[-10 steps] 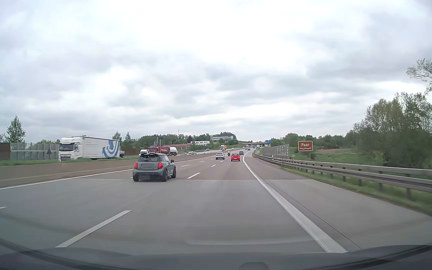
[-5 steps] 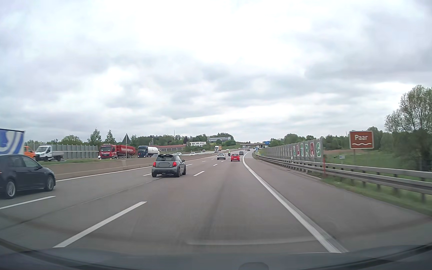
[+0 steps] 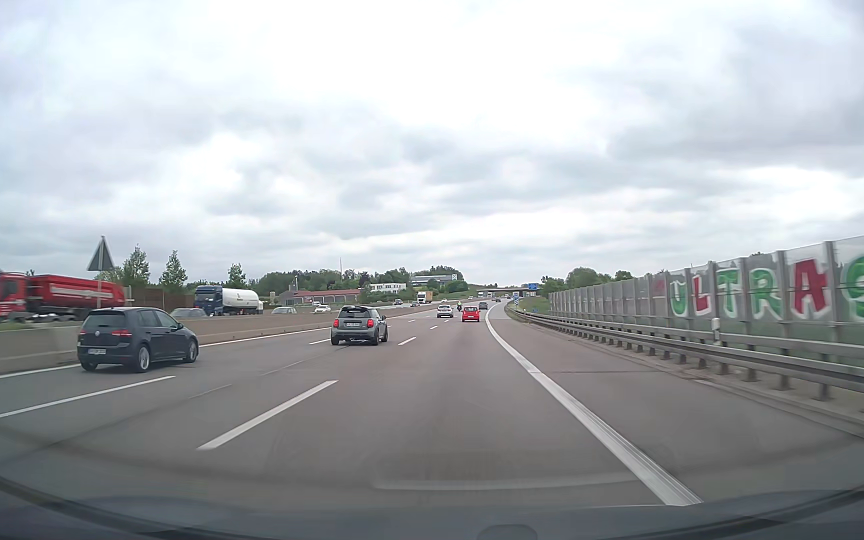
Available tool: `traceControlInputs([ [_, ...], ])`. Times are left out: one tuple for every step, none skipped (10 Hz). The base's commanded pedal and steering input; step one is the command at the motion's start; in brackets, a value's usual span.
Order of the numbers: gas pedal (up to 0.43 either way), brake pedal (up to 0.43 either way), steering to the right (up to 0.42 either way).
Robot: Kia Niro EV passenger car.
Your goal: Follow the waypoints while adhering to traffic rules and regulations
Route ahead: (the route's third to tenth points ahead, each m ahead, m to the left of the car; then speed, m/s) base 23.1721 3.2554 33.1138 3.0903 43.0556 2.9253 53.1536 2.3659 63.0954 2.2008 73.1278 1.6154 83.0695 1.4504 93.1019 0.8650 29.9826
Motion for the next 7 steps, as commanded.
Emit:
traceControlInputs([
  [0.209,0.0,0.002],
  [0.209,0.0,0.002],
  [0.209,0.0,0.002],
  [0.209,0.0,0.002],
  [0.209,0.0,0.002],
  [0.209,0.0,0.002],
  [0.209,0.0,0.002],
])
